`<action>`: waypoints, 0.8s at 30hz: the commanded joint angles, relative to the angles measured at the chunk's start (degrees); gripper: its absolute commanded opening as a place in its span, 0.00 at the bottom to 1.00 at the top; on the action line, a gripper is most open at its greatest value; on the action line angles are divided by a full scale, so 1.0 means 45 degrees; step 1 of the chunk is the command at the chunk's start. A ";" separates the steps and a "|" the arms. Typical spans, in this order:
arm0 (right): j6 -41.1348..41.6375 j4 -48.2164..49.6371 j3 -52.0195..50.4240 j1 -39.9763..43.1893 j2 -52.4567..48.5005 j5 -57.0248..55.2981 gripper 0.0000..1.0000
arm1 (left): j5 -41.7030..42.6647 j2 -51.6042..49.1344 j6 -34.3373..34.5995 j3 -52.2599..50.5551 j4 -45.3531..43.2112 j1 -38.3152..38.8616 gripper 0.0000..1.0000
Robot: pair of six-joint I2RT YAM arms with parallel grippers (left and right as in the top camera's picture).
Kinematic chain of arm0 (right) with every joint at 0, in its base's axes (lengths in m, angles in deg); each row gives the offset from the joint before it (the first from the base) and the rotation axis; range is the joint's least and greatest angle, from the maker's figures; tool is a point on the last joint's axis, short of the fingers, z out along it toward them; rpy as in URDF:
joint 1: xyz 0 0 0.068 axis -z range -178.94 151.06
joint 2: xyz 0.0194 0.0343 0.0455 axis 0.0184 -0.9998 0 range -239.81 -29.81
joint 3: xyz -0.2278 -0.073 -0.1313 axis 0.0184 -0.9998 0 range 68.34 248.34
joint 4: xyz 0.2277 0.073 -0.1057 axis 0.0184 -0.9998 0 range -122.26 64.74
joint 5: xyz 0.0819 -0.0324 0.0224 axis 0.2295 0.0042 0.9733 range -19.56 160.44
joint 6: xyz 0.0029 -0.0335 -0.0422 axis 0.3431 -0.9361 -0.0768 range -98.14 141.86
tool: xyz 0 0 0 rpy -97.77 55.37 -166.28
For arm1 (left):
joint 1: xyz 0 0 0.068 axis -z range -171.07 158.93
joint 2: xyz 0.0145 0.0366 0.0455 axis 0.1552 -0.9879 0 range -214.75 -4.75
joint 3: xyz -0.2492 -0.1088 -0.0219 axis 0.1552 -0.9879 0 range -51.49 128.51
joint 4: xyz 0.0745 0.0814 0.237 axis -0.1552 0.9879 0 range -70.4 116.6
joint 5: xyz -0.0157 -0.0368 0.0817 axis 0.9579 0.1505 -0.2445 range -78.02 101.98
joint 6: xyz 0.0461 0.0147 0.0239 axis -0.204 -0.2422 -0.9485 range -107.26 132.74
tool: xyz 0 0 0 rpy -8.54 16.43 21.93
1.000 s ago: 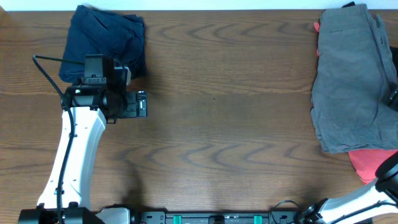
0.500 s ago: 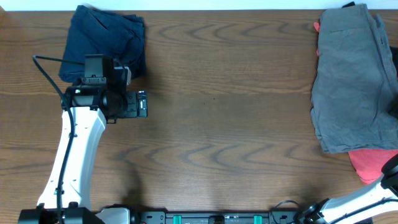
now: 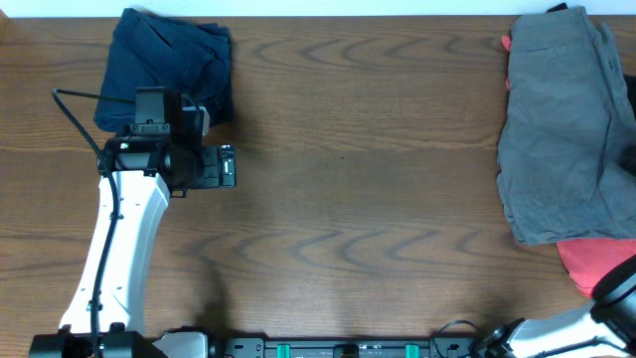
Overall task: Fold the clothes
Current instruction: 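Grasp the grey shorts with the right gripper and drag them to center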
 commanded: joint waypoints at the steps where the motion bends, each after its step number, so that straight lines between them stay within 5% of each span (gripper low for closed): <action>1: 0.0257 -0.0447 0.0219 -0.1443 0.1273 0.0777 0.01 | -0.0010 -0.0015 0.0121 0.0223 0.0068 0.0029 0.98; 11: 0.0452 -0.1302 0.0219 -0.7344 0.1885 0.0126 0.01 | -0.0073 0.0015 0.0112 0.0563 -0.0121 -0.0015 0.98; 24: 0.1613 0.1171 0.0219 -1.5144 0.0053 -0.0427 0.01 | -0.0063 0.0068 0.0112 0.0874 -0.0364 -0.1880 0.98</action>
